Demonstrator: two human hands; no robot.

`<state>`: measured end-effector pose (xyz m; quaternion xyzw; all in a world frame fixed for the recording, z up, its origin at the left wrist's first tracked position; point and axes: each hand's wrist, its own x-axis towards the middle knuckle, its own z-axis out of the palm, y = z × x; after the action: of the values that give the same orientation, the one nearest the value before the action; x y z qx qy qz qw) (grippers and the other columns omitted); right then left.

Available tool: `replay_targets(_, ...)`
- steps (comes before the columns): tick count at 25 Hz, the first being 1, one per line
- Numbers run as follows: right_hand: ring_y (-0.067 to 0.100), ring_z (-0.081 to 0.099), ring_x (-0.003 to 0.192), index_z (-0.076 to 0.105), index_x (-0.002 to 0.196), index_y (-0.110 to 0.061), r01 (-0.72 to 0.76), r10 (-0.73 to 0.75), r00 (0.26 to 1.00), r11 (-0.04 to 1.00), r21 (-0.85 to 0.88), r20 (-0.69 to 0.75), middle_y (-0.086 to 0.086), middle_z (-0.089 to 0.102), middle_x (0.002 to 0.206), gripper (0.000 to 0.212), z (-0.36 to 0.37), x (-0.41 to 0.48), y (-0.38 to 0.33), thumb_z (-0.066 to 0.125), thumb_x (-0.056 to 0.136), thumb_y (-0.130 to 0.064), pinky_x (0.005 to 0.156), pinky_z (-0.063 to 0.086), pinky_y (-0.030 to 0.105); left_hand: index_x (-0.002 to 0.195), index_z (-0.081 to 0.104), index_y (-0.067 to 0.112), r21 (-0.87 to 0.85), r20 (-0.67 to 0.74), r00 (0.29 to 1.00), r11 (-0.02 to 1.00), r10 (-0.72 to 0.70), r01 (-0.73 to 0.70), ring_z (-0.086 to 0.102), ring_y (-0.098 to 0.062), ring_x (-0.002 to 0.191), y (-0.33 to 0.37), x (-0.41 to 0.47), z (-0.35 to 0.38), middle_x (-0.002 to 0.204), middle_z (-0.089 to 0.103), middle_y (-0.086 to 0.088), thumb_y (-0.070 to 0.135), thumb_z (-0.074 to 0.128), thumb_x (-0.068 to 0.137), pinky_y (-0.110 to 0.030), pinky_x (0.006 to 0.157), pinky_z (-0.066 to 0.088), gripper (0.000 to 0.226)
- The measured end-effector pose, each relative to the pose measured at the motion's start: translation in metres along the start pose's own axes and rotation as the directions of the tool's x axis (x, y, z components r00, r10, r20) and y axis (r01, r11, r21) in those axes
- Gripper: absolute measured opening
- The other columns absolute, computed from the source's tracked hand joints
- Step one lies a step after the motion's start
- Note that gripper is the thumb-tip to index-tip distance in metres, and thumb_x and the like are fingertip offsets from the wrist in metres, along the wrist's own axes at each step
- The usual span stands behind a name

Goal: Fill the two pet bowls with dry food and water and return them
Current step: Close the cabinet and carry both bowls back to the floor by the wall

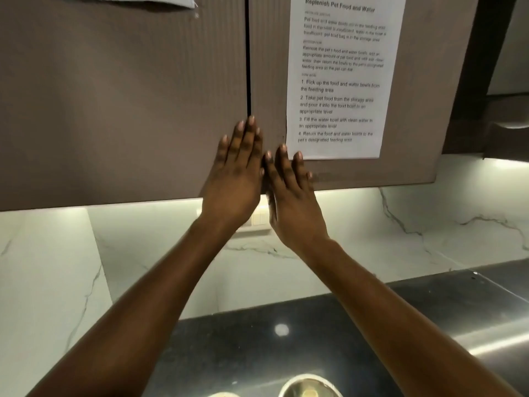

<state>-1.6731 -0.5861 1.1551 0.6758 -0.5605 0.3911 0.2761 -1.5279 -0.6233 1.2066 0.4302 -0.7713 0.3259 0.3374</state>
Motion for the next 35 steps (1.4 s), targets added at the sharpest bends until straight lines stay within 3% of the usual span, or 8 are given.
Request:
replay_targets(7, 0.026, 0.019, 0.167, 0.021, 0.172, -0.016, 0.013, -0.012, 1.000, 0.993, 0.115, -0.005, 0.007, 0.019, 0.180, 0.070, -0.012, -0.029, 0.013, 0.050, 0.110, -0.031, 0.132, 0.028, 0.044, 0.170, 0.011, 0.009, -0.197, 0.086, 0.994, 0.979, 0.072, -0.054, 0.000, -0.026, 0.166, 0.006, -0.070, -0.003, 0.179, 0.002, -0.010, 0.028, 0.031, 0.114, -0.041, 0.135, 0.007, 0.062)
replay_targets(12, 0.025, 0.045, 0.154, 0.041, 0.164, -0.014, -0.120, 0.033, 0.953, 0.954, 0.274, 0.301, 0.007, 0.042, 0.171, 0.062, 0.014, -0.154, 0.034, 0.056, 0.107, -0.034, 0.119, 0.040, 0.033, 0.164, 0.035, 0.008, -0.397, 0.351, 0.929, 0.881, -0.113, 0.257, 0.017, -0.021, 0.165, 0.035, -0.234, 0.024, 0.176, 0.025, -0.008, 0.020, 0.041, 0.112, -0.035, 0.131, 0.019, 0.054)
replay_targets(16, 0.026, 0.042, 0.157, 0.044, 0.162, -0.011, -0.458, 0.187, 0.690, 0.861, 0.220, 0.700, 0.010, 0.046, 0.168, 0.068, 0.052, -0.280, 0.067, 0.067, 0.102, -0.034, 0.129, 0.034, 0.041, 0.160, 0.044, 0.010, -0.258, 0.654, 0.651, 0.695, -0.386, 0.671, 0.034, -0.027, 0.159, 0.053, -0.355, 0.065, 0.169, 0.040, -0.012, 0.020, 0.057, 0.105, -0.045, 0.129, 0.029, 0.057)
replay_targets(19, 0.031, 0.045, 0.154, 0.044, 0.161, -0.009, -0.647, 0.314, 0.443, 0.761, 0.056, 0.840, 0.014, 0.049, 0.166, 0.071, 0.064, -0.345, 0.099, 0.072, 0.100, -0.033, 0.124, 0.035, 0.041, 0.159, 0.045, 0.008, -0.020, 0.730, 0.238, 0.328, -0.641, 0.945, 0.044, -0.034, 0.152, 0.055, -0.418, 0.082, 0.165, 0.046, -0.017, 0.024, 0.069, 0.099, -0.045, 0.123, 0.035, 0.066)
replay_targets(21, 0.036, 0.054, 0.145, 0.051, 0.155, -0.005, -0.722, 0.377, 0.331, 0.692, -0.025, 0.865, 0.018, 0.058, 0.156, 0.065, 0.068, -0.371, 0.113, 0.074, 0.099, -0.029, 0.116, 0.042, 0.041, 0.158, 0.045, 0.002, 0.078, 0.700, -0.008, 0.065, -0.714, 0.995, 0.049, -0.038, 0.147, 0.055, -0.449, 0.090, 0.161, 0.049, -0.022, 0.024, 0.075, 0.095, -0.045, 0.119, 0.040, 0.073)
replay_targets(25, 0.034, 0.068, 0.123, 0.063, 0.140, -0.008, -0.803, 0.419, 0.240, 0.592, -0.063, 0.876, 0.014, 0.073, 0.133, 0.048, 0.075, -0.391, 0.120, 0.076, 0.095, -0.019, 0.098, 0.050, 0.037, 0.144, 0.061, 0.001, 0.063, 0.665, -0.320, -0.376, -0.675, 0.924, 0.071, -0.033, 0.108, 0.067, -0.475, 0.104, 0.127, 0.072, -0.018, 0.013, 0.077, 0.091, -0.045, 0.090, 0.060, 0.056)
replay_targets(27, 0.031, 0.069, 0.117, 0.064, 0.140, -0.009, -0.832, 0.439, 0.216, 0.551, -0.072, 0.872, 0.012, 0.074, 0.129, 0.047, 0.078, -0.395, 0.121, 0.074, 0.095, -0.015, 0.094, 0.050, 0.034, 0.121, 0.070, 0.005, 0.065, 0.689, -0.377, -0.465, -0.619, 0.883, 0.066, -0.021, 0.079, 0.076, -0.478, 0.108, 0.093, 0.072, -0.010, 0.005, 0.070, 0.095, -0.035, 0.063, 0.052, 0.026)
replay_targets(35, 0.023, 0.078, 0.072, 0.072, 0.105, -0.012, -0.898, 0.488, 0.131, 0.427, -0.106, 0.863, 0.014, 0.078, 0.096, 0.019, 0.086, -0.410, 0.127, 0.060, 0.097, 0.000, 0.059, 0.069, 0.044, 0.116, 0.071, 0.009, 0.028, 0.681, -0.355, -0.462, -0.641, 0.887, 0.073, -0.022, 0.079, 0.089, -0.485, 0.113, 0.098, 0.074, -0.010, -0.004, 0.064, 0.093, -0.026, 0.043, 0.058, 0.028)
